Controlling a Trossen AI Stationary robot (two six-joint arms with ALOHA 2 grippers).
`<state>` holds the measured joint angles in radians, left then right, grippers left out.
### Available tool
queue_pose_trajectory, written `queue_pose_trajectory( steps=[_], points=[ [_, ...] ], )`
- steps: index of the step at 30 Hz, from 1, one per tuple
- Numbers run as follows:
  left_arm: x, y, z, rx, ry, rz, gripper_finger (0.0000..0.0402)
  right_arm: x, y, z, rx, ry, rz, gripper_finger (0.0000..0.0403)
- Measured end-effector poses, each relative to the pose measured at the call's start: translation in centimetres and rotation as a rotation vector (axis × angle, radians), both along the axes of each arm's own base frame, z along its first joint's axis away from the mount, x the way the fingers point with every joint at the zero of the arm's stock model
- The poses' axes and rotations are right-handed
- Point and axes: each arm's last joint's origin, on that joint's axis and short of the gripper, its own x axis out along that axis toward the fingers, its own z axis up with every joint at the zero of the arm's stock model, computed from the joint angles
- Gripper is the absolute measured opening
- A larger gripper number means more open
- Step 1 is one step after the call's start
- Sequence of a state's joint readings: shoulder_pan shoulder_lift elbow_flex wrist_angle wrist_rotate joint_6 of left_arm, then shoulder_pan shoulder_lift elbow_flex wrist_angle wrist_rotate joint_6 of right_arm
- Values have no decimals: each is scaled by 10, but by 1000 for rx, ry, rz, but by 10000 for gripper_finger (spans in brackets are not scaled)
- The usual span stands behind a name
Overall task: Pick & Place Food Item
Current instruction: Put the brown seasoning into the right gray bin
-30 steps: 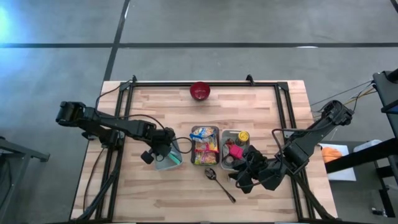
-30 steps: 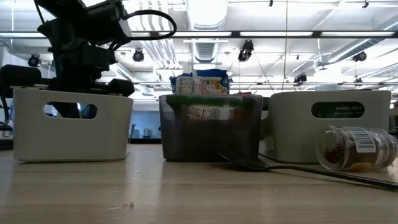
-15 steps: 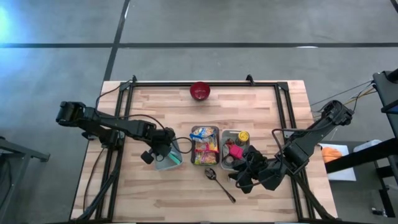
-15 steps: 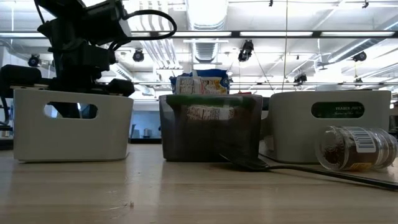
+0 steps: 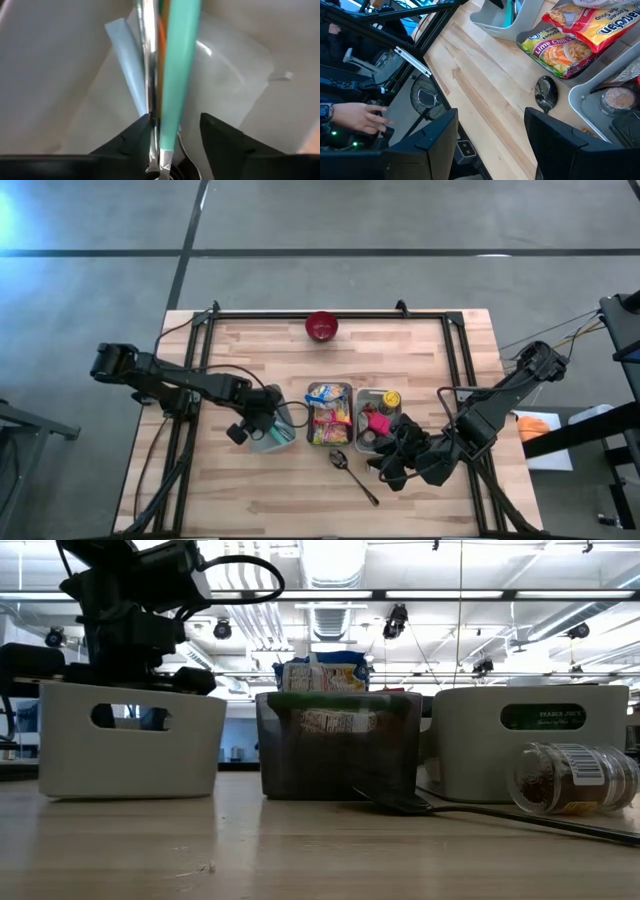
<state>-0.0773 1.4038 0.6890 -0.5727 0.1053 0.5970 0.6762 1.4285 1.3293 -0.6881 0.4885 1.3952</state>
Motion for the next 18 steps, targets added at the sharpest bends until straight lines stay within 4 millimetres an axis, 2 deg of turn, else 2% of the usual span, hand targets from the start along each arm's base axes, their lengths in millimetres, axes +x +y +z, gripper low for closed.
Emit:
queue_pose_trajectory(
  steps=[6, 12, 15, 18],
  points=[
    [10, 0, 16, 12, -32, 9, 218, 1, 1, 1, 5, -15, 4, 225],
    [21, -1, 48, -36, -94, 131, 232, 1, 1, 1, 6, -15, 4, 225],
    [26, -2, 64, -98, -126, 273, 232, 1, 1, 1, 7, -17, 4, 225],
    [30, -2, 82, -205, -154, 497, 232, 4, -2, 1, 5, -17, -7, 225]
  ],
)
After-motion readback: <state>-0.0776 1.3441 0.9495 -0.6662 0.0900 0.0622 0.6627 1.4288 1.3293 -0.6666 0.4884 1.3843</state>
